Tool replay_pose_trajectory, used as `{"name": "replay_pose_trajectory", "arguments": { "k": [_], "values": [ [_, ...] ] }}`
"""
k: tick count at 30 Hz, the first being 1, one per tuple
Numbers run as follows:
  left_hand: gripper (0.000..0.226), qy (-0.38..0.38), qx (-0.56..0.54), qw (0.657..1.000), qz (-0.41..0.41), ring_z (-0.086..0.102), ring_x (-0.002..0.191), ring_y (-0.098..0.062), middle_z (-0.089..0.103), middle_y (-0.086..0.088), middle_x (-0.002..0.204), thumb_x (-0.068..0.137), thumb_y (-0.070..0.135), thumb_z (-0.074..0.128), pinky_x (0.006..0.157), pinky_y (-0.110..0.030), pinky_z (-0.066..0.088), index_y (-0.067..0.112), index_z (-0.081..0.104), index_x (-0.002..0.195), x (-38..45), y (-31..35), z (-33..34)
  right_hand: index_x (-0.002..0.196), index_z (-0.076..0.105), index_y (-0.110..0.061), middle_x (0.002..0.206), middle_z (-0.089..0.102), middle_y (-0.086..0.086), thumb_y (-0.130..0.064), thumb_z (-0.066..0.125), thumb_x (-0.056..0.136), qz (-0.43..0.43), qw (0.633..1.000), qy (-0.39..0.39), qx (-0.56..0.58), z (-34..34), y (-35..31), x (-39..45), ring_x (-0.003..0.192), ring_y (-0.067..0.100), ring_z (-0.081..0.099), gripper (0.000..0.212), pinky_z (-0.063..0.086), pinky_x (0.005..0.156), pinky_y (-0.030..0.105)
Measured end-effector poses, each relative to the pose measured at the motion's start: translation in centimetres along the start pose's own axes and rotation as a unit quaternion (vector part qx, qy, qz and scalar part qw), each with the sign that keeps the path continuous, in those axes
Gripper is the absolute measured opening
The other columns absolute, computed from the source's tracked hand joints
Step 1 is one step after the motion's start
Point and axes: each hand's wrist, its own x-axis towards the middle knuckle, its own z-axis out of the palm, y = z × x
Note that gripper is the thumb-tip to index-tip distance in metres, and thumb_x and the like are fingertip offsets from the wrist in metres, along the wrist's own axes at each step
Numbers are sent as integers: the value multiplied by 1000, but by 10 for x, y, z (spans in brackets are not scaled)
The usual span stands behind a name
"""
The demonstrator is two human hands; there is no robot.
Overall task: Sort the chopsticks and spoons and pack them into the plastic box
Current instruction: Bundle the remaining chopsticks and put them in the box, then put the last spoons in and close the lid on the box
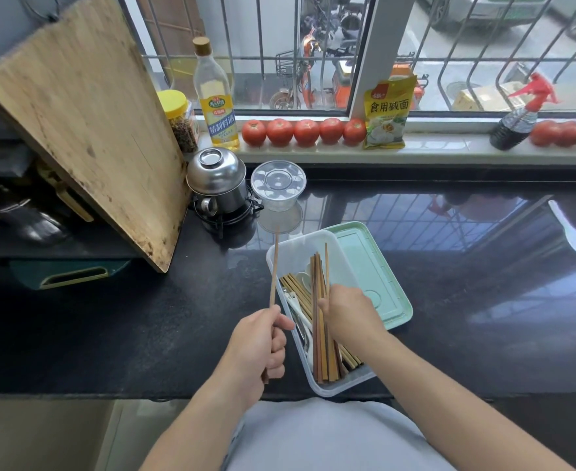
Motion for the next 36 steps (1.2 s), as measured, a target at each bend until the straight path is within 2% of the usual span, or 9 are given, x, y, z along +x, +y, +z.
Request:
{"name": "replay_pose_trajectory", "arguments": {
  "k": [4,8,10,14,17,21,24,30,36],
  "values": [
    [29,-25,-3,1000,10,41,46,-16,50,-4,63,110,25,43,46,-25,35,5,60,97,-4,-1,0,90,57,-17,84,60,1,-43,46,103,-23,998,3,-53,-18,-3,-11,83,27,56,31,47,71,37],
    [33,-93,81,992,27,36,44,-16,47,-4,63,111,33,40,44,-24,29,5,55,102,-7,-6,5,88,71,-21,66,65,-7,-36,54,100,-57,957,-56,278,-33,-30,-40,58,4,58,25,49,57,26],
    [36,-124,120,984,38,39,45,-17,48,-5,65,110,38,43,45,-25,32,4,55,107,-10,-6,10,86,73,-18,67,67,-5,-28,59,97,-39,944,-52,324,-25,-33,-48,56,1,57,20,52,57,26],
    [31,-128,158,978,38,67,65,-22,66,-4,80,109,36,46,59,-34,56,12,65,109,-11,-6,11,79,68,-11,66,64,-4,-26,57,95,20,945,11,327,-22,-17,-39,61,11,56,25,48,61,33],
    [25,-29,206,976,62,70,75,-15,71,0,96,108,37,47,72,-33,60,26,69,108,-4,-11,4,78,63,-16,75,67,2,-31,49,99,42,974,89,206,-32,2,-21,71,21,62,29,51,67,39],
    [20,47,196,977,65,66,73,-16,71,-3,97,107,26,48,69,-30,56,24,68,108,4,-13,-5,76,57,-9,76,61,6,-23,47,97,32,999,-32,-7,-17,5,-5,74,28,62,27,50,62,35],
    [18,48,198,977,62,67,75,-17,71,-3,98,107,24,50,69,-30,55,25,68,107,6,-12,-6,86,58,-9,83,58,9,-11,47,96,6,996,-46,-70,-2,-2,4,84,33,63,15,46,65,33],
    [19,58,195,977,63,66,74,-18,72,-3,95,106,21,51,67,-31,54,26,69,107,13,-7,1,96,65,-10,82,59,5,-15,47,98,-20,997,-28,-69,-14,3,-5,76,28,59,19,46,62,33],
    [20,-9,227,971,80,59,67,-19,71,-5,82,102,13,54,64,-34,49,23,71,102,24,21,79,85,68,-19,81,69,-2,-30,48,99,4,990,79,121,-69,81,-21,78,22,61,26,53,70,36]
  ]
}}
